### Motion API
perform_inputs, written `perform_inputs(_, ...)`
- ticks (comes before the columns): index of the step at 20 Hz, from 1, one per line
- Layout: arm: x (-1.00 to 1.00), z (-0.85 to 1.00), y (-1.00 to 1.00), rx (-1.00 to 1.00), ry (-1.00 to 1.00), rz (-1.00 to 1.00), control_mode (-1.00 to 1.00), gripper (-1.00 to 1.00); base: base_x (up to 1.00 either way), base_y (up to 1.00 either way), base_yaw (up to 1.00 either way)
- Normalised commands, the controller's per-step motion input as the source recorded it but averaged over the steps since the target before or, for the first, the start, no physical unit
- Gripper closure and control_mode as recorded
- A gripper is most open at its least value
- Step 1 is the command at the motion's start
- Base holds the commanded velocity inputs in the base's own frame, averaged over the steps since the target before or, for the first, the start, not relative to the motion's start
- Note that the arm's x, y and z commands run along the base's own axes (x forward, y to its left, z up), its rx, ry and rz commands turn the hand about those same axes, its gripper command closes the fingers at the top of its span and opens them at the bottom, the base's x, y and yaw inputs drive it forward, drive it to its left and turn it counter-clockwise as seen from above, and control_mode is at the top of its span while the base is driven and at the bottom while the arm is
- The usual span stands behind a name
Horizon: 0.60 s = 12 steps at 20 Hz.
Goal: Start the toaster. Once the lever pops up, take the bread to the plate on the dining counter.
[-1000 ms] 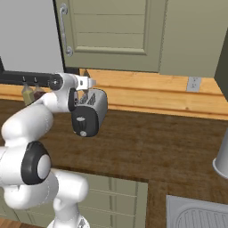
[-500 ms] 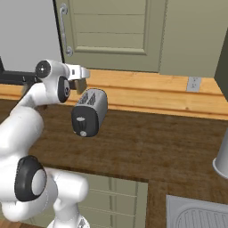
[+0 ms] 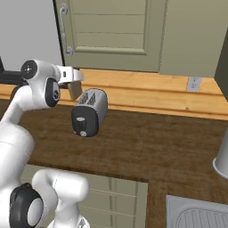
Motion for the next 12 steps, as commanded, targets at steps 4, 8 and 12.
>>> perform_inputs(4, -1.0, 0.25, 0.23, -0.06, 0.0, 0.0, -1.0, 1.0, 0.0, 0.0, 0.0)
perform_inputs(8, -1.0, 0.16, 0.36, -0.04, 0.0, 0.0, -1.0, 1.0, 0.0, 0.0, 0.0)
perform_inputs(12, -1.0, 0.13, 0.11, 0.0, 0.0, 0.0, -1.0, 1.0, 0.0, 0.0, 0.0)
